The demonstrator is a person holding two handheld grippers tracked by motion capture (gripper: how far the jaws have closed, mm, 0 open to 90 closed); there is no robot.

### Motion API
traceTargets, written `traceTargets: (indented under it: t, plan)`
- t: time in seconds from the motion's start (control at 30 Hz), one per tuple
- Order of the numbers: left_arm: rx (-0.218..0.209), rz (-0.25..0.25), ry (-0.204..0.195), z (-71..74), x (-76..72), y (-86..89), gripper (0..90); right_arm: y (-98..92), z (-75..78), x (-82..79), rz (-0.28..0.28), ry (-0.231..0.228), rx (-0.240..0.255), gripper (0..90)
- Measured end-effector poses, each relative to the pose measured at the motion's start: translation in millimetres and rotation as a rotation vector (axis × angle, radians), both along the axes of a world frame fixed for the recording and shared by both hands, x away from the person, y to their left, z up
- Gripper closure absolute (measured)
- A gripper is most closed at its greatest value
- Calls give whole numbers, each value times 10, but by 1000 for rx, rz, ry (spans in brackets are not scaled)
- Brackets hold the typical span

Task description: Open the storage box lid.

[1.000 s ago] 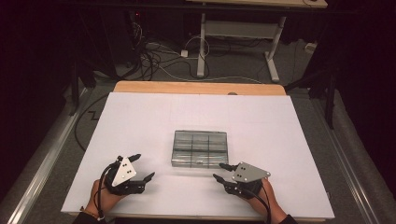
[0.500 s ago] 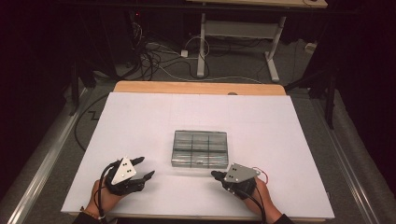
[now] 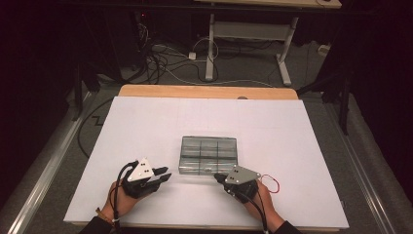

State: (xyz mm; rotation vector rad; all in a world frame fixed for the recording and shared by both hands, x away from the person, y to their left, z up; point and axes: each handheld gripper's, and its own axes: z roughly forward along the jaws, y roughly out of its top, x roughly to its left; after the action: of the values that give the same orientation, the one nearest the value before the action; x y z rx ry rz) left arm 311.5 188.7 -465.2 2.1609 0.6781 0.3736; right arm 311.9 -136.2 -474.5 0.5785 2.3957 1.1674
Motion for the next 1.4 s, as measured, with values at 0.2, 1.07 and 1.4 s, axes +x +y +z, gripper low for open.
traceTargets:
  t: [0.2,1.07,1.4]
  plan:
    - [18,-13,18,-7,31,-101,747,57,26,15,-3,0,8,900]
    - [-49,-3,94,23,175,-212,747,112,33,39,-15,-4,21,900]
    - [-66,3,49,60,160,-188,697,95,69,29,-15,-28,45,900]
